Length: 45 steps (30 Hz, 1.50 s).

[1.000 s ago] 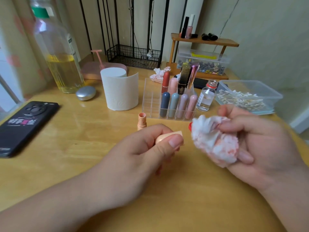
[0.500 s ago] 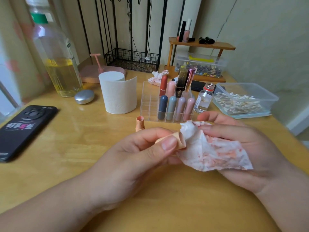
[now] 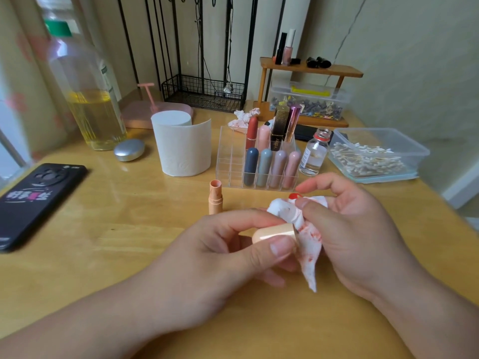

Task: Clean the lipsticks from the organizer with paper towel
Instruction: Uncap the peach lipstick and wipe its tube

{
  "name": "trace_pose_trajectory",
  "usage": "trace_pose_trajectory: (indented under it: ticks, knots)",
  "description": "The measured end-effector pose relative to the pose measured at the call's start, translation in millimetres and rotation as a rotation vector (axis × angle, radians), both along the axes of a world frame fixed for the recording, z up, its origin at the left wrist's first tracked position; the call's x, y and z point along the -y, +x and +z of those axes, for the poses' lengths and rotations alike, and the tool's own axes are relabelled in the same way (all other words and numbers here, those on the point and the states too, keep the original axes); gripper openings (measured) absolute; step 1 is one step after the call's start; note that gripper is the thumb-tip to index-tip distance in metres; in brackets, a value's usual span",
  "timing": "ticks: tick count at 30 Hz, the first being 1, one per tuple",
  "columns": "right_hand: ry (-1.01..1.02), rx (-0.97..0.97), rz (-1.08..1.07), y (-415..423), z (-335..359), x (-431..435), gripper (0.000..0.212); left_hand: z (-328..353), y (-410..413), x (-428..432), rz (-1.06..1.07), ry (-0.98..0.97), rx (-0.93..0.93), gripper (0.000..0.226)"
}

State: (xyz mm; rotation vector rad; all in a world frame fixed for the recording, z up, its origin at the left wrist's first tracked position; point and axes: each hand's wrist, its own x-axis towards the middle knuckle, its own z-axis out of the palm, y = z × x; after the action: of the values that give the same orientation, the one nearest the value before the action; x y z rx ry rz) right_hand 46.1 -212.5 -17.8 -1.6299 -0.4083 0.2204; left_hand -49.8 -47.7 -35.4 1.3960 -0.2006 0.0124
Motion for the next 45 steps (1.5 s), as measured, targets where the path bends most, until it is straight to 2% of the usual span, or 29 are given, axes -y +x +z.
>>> trace_pose_trajectory:
  ticks: [3, 5, 8, 11, 15, 19, 21, 24, 28, 32, 38, 45]
  knots:
    - [0.071, -0.255, 0.076, -6, -3, -5, 0.014, -3, 0, 4, 0.009, -0.007, -0.018, 0.025]
    - [0.019, -0.280, 0.142, -9, -1, -6, 0.008, -6, 3, 4, 0.074, -0.002, -0.024, 0.025]
    - [-0.096, -0.186, 0.181, -8, 0, -6, 0.015, -6, 5, 1, 0.111, 0.032, -0.029, 0.027]
    - [-0.277, -0.016, 0.195, -5, -1, -2, 0.016, -5, 4, -1, 0.128, 0.158, -0.025, 0.029]
    - [-0.393, 0.051, 0.273, 8, 10, 11, 0.020, -4, 5, -4, 0.128, 0.206, -0.056, 0.032]
    - [-0.554, 0.264, -0.075, 47, 17, 35, 0.024, -6, 6, -5, 0.082, 0.230, -0.116, 0.026]
    - [-0.740, 0.225, -0.111, 58, 12, 41, 0.027, -7, 6, -4, 0.070, 0.201, -0.141, 0.023]
    - [-0.904, 0.133, -0.003, 60, -2, 39, 0.027, -7, 6, -4, 0.076, 0.227, -0.144, 0.030]
    - [-0.918, 0.222, -0.048, 61, -9, 33, 0.018, -7, 6, -5, 0.057, 0.272, -0.138, 0.047]
    - [-0.920, 0.265, -0.075, 63, -10, 30, 0.015, -11, 8, -6, 0.072, 0.248, -0.166, 0.035]
    - [-0.741, 0.296, -0.155, 71, -3, 36, 0.013, -13, 9, -6, 0.104, 0.146, -0.176, 0.022]
    - [-0.840, 0.281, -0.104, 72, -10, 26, 0.018, -11, 7, -6, 0.102, 0.106, -0.175, 0.026]
